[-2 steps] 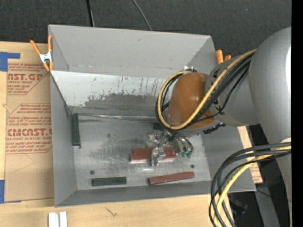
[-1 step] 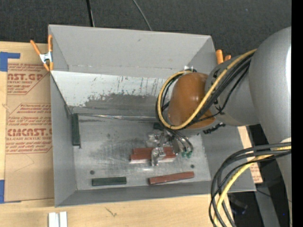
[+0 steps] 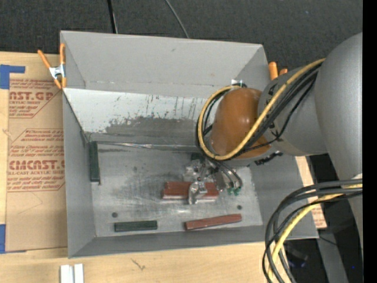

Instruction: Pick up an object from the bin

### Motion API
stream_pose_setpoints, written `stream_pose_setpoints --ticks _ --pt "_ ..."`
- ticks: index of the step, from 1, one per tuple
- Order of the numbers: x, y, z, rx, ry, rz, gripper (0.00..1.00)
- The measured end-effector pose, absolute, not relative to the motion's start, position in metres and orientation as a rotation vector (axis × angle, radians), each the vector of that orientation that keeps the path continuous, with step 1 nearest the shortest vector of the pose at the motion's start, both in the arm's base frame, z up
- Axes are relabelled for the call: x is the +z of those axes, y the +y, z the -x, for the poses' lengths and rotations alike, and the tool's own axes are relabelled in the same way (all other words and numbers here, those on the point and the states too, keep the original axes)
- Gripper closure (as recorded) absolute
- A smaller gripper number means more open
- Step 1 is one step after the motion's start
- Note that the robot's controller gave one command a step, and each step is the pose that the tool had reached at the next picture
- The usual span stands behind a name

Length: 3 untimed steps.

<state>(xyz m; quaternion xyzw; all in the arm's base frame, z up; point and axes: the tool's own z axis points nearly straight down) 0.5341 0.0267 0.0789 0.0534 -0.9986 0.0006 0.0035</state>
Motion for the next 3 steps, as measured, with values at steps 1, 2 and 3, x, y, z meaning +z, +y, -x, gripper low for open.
stream_pose_setpoints --ticks 1,2,3 --pt "0.091 0.027 -0.535 0.001 -3.138 -0.168 1.00" --pt "0.096 0.027 -0.536 0.000 -3.139 -0.169 1.00" --pt "0.111 0.027 -0.533 0.000 -3.129 -0.168 1.00"
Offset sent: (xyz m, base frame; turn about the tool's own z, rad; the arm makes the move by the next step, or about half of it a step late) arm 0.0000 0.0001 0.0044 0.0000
